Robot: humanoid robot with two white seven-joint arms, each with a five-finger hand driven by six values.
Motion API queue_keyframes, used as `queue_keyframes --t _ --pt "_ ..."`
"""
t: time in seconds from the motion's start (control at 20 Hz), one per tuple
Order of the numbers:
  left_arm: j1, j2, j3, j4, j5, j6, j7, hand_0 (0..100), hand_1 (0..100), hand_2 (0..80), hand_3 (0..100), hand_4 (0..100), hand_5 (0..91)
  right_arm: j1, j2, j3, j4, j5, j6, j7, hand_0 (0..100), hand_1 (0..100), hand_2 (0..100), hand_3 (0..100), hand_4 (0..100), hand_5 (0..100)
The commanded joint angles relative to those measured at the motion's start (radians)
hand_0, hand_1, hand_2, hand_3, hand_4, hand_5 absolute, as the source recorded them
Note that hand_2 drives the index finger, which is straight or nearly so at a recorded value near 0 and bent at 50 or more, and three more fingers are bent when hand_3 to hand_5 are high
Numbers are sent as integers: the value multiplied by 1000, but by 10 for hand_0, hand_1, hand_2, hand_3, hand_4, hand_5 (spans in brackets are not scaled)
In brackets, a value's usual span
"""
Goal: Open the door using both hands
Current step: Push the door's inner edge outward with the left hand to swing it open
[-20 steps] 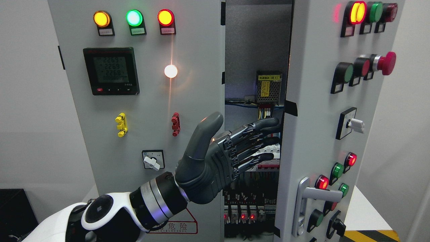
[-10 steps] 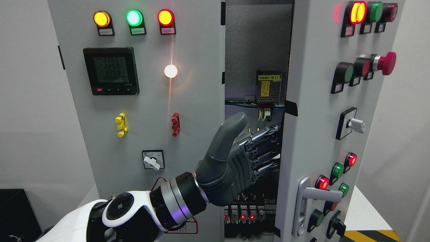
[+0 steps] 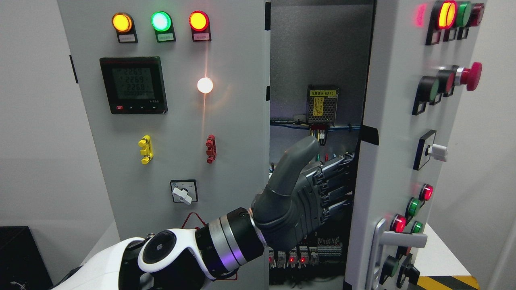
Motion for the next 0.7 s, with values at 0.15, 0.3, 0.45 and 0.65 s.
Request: queue_keyframes --t 0.15,0.3,0.45,0.65 --pt "-10 -134 -49 32 -2 7 -1 0 0 0 0 0 0 0 0 0 0 0 1 0 192 0 0 0 0 0" --pt "-25 -177 -61 63 -2 13 -1 0 0 0 0 0 0 0 0 0 0 0 1 0 192 0 0 0 0 0" --pt "-49 -233 -80 98 -4 13 -1 0 0 0 0 0 0 0 0 0 0 0 1 1 192 0 0 0 0 0" --pt "-49 -322 -86 156 -8 16 -1 0 0 0 0 0 0 0 0 0 0 0 1 0 192 0 0 0 0 0"
